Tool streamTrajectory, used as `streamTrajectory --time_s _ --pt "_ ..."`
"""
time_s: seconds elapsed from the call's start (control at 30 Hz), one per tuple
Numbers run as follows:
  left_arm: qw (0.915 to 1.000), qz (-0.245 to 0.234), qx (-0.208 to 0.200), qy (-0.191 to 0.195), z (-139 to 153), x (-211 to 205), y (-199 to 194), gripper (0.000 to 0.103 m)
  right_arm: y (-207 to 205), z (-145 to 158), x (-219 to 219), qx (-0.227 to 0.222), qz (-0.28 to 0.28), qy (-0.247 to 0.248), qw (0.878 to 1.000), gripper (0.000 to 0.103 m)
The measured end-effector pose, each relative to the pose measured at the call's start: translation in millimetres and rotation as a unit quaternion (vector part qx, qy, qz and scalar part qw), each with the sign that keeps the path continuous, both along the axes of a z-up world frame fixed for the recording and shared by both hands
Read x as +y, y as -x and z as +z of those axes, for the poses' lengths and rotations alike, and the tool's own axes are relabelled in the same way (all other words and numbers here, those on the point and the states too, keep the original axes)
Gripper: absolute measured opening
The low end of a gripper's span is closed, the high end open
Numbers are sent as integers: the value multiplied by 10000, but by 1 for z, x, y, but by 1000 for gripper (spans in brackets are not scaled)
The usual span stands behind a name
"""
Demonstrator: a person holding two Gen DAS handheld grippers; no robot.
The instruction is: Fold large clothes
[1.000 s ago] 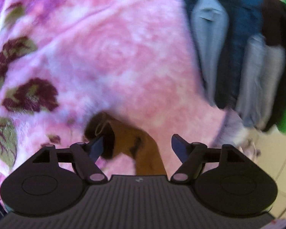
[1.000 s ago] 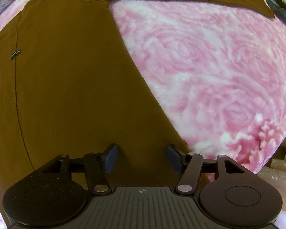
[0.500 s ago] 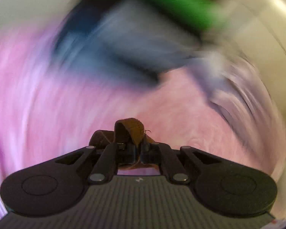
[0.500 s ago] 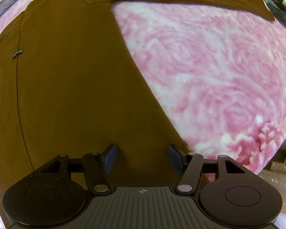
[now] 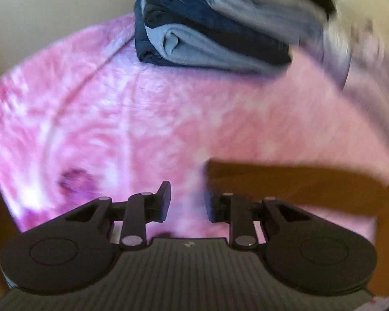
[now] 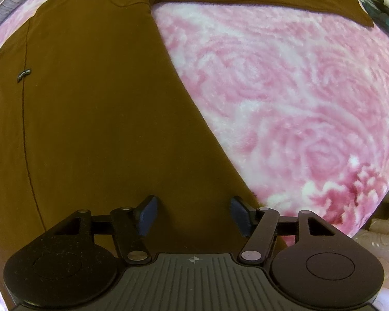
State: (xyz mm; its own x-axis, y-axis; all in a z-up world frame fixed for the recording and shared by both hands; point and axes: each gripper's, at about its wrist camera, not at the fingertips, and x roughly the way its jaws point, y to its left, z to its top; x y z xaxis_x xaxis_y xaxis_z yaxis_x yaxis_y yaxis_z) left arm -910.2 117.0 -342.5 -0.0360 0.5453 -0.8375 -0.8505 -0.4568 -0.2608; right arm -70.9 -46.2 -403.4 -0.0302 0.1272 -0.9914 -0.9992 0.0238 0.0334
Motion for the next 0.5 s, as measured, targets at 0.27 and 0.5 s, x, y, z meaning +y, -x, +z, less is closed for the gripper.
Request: streamTrajectory --time_s 0.27,0.5 --pt "9963 -46 -836 177 -29 63 15 24 4 -7 -1 -100 -71 -8 9999 65" --pt "9961 -653 353 -483 -13 74 -10 0 1 -9 -4 -113 -119 -20 9999 65"
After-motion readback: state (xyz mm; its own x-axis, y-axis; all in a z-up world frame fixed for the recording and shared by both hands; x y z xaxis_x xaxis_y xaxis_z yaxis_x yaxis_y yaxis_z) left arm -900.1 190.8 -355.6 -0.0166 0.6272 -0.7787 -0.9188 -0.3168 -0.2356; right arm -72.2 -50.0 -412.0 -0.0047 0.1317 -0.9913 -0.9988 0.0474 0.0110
